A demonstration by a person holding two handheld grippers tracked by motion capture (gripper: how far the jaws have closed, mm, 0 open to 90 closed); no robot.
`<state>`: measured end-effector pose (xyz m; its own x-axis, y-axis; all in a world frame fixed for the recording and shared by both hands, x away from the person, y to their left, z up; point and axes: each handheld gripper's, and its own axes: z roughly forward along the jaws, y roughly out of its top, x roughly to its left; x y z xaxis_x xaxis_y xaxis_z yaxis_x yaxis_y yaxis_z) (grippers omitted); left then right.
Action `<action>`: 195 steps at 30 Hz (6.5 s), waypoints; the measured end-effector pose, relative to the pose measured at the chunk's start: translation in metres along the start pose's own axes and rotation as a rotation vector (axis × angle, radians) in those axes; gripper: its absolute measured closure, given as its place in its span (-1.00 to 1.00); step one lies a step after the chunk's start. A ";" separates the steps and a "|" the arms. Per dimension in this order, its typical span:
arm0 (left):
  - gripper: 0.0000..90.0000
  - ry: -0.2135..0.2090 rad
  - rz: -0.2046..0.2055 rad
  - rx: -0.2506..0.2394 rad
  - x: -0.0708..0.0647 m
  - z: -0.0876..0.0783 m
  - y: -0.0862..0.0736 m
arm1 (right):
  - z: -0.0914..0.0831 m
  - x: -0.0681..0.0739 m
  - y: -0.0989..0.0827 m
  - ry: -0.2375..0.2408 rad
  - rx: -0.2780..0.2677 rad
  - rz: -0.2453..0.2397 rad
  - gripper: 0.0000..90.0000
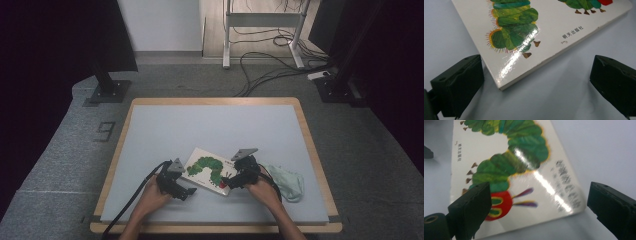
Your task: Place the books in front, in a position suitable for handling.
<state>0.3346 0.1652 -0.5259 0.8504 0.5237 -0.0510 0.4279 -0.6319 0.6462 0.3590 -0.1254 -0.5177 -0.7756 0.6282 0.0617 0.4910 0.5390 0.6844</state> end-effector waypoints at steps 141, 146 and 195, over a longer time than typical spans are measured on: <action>-1.00 0.023 0.049 -0.015 -0.006 -0.016 -0.025 | -0.122 -0.047 -0.076 -0.232 0.051 0.103 0.77; -1.00 0.023 0.048 -0.015 -0.006 -0.016 -0.025 | -0.122 -0.040 -0.053 -0.183 -0.003 0.072 0.77; -1.00 0.055 -0.004 -0.020 -0.003 -0.034 -0.046 | 0.013 0.062 0.029 0.198 0.016 -0.163 0.76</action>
<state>0.3022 0.2127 -0.5296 0.8303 0.5572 -0.0122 0.4246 -0.6182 0.6615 0.3306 -0.0635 -0.5030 -0.9069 0.4109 0.0934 0.3579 0.6342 0.6853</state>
